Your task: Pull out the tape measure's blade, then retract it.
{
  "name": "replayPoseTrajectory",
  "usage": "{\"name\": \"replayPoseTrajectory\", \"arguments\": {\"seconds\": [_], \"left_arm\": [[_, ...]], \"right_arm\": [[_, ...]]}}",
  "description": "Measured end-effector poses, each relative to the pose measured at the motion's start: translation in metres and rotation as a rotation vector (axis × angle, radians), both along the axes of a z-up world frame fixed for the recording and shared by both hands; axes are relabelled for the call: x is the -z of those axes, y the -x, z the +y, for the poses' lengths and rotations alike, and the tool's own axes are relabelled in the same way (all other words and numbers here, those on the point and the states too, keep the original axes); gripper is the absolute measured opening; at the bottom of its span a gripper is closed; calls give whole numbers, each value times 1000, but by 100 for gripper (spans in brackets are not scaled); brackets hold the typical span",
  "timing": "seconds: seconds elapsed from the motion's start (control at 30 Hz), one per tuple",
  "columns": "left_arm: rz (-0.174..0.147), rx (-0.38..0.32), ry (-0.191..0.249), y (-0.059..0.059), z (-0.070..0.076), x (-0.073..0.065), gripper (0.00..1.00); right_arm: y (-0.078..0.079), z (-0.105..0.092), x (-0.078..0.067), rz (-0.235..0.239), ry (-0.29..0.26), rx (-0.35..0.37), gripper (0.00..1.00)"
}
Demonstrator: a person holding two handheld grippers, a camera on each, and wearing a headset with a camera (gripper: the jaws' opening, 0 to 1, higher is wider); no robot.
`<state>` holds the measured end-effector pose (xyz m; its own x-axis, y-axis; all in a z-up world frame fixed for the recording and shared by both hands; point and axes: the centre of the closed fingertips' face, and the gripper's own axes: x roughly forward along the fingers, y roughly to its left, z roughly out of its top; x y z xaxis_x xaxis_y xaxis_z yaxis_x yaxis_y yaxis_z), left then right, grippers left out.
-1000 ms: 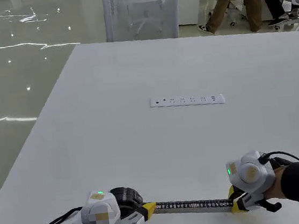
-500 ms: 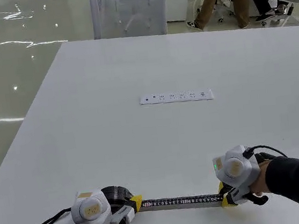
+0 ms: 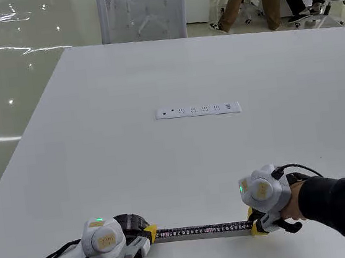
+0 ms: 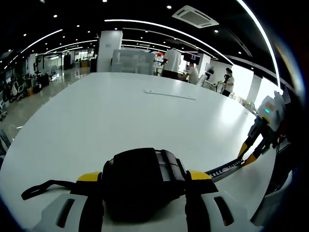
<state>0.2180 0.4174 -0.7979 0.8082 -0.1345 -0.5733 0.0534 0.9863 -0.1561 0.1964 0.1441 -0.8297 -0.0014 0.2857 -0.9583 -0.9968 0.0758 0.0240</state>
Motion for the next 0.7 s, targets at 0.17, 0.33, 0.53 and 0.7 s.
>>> {"name": "replayPoseTrajectory", "arguments": {"seconds": [0.17,0.33,0.53,0.7], "left_arm": [[7,1,-1,0,-1,-1,64],[22,5,-16,0,1,1,63],[28,7,-13,-1,0,2,62],[32,9,-10,-1,0,2,62]], "right_arm": [[0,0,0,3,-1,8,12],[0,0,0,5,-6,10,12],[-1,1,0,4,-12,16,12],[-1,1,0,5,-19,24,12]]}}
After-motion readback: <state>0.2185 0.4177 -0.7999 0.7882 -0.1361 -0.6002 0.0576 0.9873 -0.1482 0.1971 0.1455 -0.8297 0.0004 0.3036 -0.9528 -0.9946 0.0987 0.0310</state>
